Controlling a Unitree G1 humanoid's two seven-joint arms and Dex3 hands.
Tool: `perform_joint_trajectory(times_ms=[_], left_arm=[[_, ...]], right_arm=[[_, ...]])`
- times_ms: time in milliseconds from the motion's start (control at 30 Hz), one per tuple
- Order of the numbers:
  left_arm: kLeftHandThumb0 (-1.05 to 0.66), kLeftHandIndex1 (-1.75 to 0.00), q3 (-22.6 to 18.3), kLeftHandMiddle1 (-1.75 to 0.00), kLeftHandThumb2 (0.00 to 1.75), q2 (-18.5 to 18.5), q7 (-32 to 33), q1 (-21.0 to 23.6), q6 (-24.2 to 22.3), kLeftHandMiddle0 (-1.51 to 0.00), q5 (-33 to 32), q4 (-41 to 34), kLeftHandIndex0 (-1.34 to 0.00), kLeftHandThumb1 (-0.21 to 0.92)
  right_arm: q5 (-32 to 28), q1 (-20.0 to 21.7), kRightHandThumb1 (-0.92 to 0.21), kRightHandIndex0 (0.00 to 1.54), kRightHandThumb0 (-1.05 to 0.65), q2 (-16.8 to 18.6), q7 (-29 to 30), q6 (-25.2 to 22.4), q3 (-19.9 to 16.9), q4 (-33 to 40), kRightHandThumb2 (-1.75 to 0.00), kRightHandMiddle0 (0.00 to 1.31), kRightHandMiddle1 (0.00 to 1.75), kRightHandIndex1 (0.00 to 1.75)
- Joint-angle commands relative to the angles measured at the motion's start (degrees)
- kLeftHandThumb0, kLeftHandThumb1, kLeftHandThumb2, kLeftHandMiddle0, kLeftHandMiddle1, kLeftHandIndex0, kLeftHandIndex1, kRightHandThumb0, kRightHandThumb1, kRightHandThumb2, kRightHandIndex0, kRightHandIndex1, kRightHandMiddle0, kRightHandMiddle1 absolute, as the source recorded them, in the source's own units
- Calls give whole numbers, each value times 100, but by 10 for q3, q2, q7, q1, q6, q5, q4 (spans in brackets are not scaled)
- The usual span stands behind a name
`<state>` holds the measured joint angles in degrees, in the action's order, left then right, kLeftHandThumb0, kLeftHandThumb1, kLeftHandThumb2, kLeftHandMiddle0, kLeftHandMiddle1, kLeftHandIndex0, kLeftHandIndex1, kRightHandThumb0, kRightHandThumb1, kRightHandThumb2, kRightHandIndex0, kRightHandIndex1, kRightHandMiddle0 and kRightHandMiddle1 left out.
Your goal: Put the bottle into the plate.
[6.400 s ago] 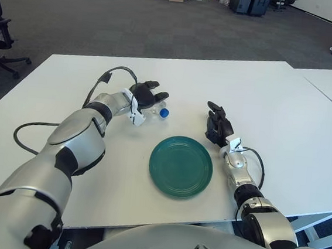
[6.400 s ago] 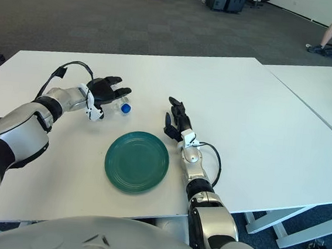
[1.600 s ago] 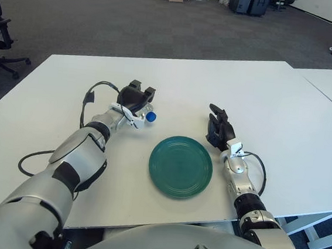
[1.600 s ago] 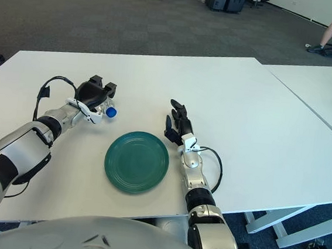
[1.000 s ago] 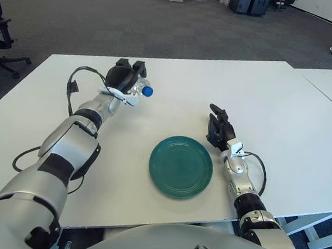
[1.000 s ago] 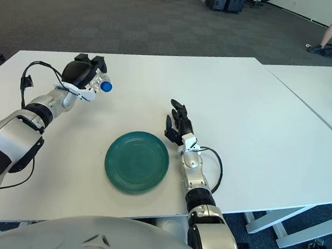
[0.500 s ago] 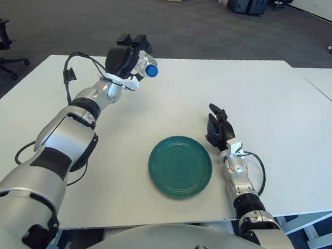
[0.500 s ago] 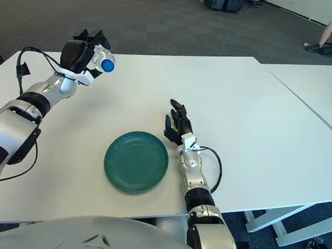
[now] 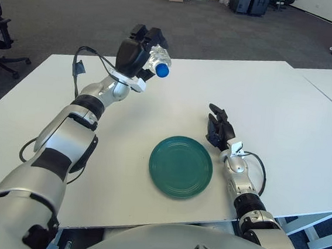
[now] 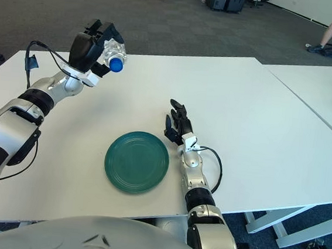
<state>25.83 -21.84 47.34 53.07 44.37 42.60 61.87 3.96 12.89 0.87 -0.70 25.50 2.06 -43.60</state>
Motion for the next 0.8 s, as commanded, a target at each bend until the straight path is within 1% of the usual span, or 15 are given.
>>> perform_joint_trajectory(times_ms=[0,167,400,567,667,767], left_arm=[[0,-175,8,-169,152,-7,-24,-14,32,-77,5,-53,-52,13],[0,-175,10,-169,153,-12,-65,-33,60,-78,8,-99,-53,12],[0,-175,13,-167,153,-13,-98,-45,80,-79,22,-118,-54,11],[0,-175,24,-167,154,-21,-135,-45,108,-79,40,-141,-54,11],[0,-175,25,-167,154,-32,-163,-63,124,-79,42,-190,-54,10],[0,-175,18,-167,154,-40,-187,-87,128,-79,39,-238,-54,10]], right_arm=[[-1,-19,-92,23,-73,2,-3,-37,0,-25,-79,0,44,0],[-2,-20,-92,23,-73,2,-3,-34,1,-25,-79,0,44,0],[-2,-21,-92,23,-72,3,-3,-31,0,-25,-79,0,44,0],[-7,-22,-92,23,-72,5,-5,-28,-1,-24,-79,0,44,0],[-8,-22,-92,23,-71,6,-5,-27,-3,-25,-79,0,45,0],[-8,-22,-92,23,-71,6,-4,-25,-3,-27,-79,0,46,0]])
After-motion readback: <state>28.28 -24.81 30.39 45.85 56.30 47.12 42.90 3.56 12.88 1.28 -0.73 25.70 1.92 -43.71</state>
